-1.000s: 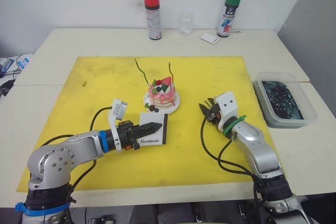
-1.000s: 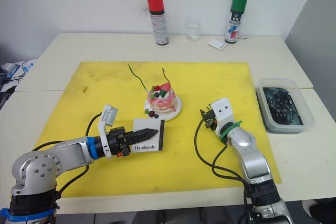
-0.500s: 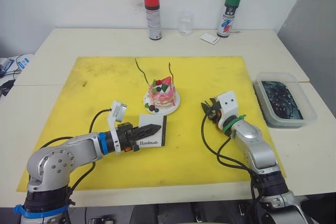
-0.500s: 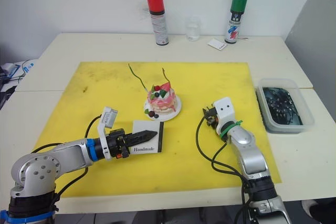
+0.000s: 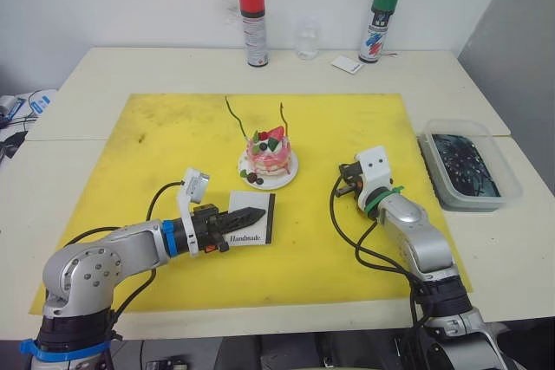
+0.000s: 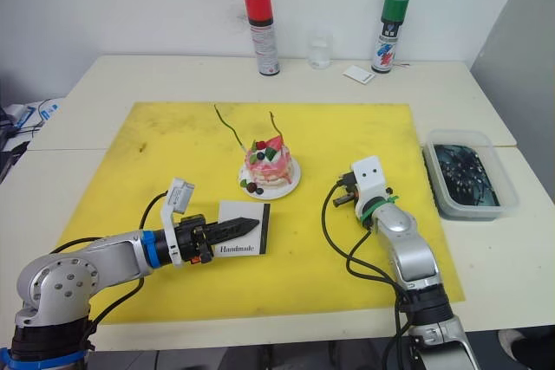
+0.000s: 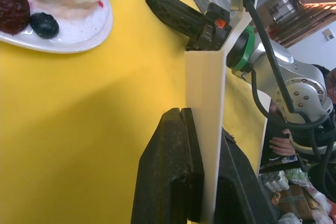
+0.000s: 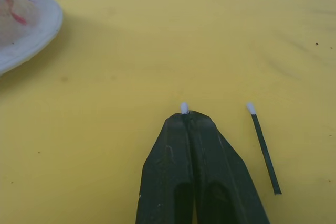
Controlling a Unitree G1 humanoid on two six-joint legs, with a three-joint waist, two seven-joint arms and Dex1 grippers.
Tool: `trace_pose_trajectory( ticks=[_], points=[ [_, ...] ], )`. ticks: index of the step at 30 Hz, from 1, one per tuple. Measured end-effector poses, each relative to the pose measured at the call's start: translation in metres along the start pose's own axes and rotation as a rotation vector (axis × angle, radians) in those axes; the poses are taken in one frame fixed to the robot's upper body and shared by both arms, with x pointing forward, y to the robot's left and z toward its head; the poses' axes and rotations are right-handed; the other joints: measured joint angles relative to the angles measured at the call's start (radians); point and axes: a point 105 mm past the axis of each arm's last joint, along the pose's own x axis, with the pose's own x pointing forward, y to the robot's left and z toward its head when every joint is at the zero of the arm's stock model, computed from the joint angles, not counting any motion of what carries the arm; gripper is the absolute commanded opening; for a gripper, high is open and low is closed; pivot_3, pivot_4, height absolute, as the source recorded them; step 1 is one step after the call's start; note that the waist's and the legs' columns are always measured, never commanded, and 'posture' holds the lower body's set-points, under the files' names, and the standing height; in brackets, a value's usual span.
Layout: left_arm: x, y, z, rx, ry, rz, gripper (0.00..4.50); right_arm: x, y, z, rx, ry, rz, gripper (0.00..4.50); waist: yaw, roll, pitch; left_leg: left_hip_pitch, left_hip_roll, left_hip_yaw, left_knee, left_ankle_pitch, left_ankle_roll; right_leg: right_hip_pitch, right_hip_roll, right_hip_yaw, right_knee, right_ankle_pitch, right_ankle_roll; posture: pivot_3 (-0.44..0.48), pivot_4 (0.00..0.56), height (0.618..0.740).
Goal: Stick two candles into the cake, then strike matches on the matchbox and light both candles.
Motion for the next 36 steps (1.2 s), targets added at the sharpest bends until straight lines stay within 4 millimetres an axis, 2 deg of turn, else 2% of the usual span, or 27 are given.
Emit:
trace_pose_trajectory(
  ticks=[6,10,16,21,28,36],
  points=[
    [0.000,0.000,-0.001,-0.005,0.001,0.000,0.00,-0.010,0.012,0.007,0.015,-0.039,0.086,0.05,0.000,0.000,0.000,0.000,0.000,0.000,0.000,0.000,0.000,0.000,0.000,0.000,0.000,0.000,0.000,0.000,0.150,0.740],
    [0.003,-0.003,0.001,0.000,-0.003,-0.018,0.00,-0.026,0.016,0.020,-0.046,-0.076,0.161,0.05,0.003,0.000,0.000,0.000,0.000,0.000,0.000,0.000,0.000,0.000,0.000,-0.001,0.000,0.000,0.000,0.000,0.150,0.740],
    [0.019,-0.016,0.016,0.043,-0.027,-0.080,0.00,-0.062,0.040,0.052,-0.246,-0.092,0.405,0.05,0.011,0.000,0.000,0.000,0.000,0.000,0.001,0.000,0.000,0.000,0.001,-0.001,0.000,0.000,0.000,0.000,0.150,0.740],
    [0.034,-0.021,0.022,0.079,-0.037,-0.104,0.00,-0.076,0.057,0.066,-0.421,-0.028,0.556,0.05,0.011,0.000,0.000,0.000,0.000,-0.001,0.002,0.000,0.000,0.000,0.001,-0.001,0.000,0.000,0.000,0.000,0.150,0.740],
    [0.047,-0.013,0.006,0.027,-0.013,-0.091,0.00,-0.079,0.071,0.054,-0.466,0.046,0.646,0.05,0.013,0.000,0.000,-0.001,0.000,-0.001,0.002,0.000,0.000,0.000,0.001,-0.001,0.000,0.000,0.000,0.000,0.150,0.740],
    [0.051,-0.007,0.005,0.032,-0.016,-0.065,0.00,-0.081,0.077,0.050,-0.525,0.061,0.685,0.05,0.018,0.000,0.000,-0.002,0.000,-0.002,0.007,0.000,0.000,0.001,0.001,-0.002,0.001,0.000,0.001,0.000,0.150,0.740]
  ],
)
